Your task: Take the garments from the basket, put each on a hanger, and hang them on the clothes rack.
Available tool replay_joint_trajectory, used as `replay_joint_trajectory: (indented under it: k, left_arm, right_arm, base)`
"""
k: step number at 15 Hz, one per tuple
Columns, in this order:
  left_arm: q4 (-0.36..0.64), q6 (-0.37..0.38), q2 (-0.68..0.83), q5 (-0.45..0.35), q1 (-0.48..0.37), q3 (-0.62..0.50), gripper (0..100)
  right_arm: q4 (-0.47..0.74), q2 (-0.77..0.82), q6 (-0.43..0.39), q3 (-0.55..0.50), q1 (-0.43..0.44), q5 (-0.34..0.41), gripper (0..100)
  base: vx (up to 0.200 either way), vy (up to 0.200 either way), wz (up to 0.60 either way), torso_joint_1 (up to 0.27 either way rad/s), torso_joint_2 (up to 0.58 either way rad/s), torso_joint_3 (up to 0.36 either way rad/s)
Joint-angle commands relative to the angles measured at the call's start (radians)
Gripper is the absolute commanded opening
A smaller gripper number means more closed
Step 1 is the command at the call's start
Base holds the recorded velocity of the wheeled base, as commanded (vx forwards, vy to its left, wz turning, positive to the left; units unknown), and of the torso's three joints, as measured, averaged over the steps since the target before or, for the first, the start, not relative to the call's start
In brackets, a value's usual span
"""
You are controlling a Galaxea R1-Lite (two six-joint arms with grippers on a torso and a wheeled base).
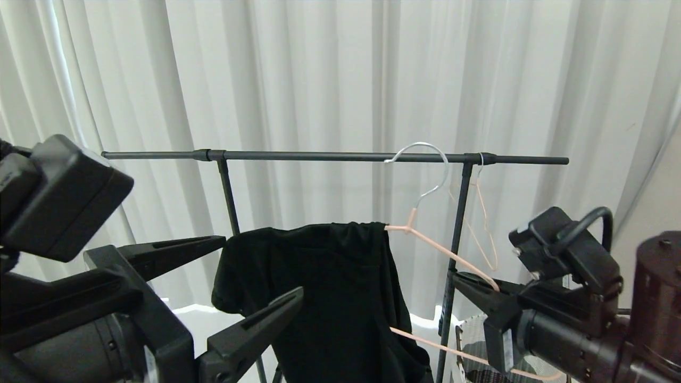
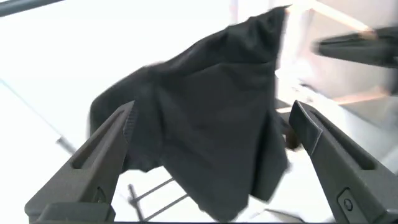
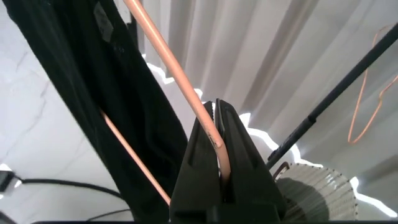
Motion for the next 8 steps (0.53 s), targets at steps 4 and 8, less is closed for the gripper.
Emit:
replay_joint_trajectory:
  k: [4,8]
  left_arm:
    - [0.0,0.167,-0.035,-0.298,0.122,0.034,100]
    - [0.0,0.222,-0.026,-0.485,0.079,0.114,100]
  right_arm:
    - [-0.022,-0.138,-0.063,0.155,0.133,0.0,0]
    - [-0.022,-0.15,-0.065,0.181,0.192,0.0,0]
  base:
    - [0.0,0.0,0.0,0.0,0.0,0.0]
    - [0.0,0.0,0.0,0.0,0.0,0.0]
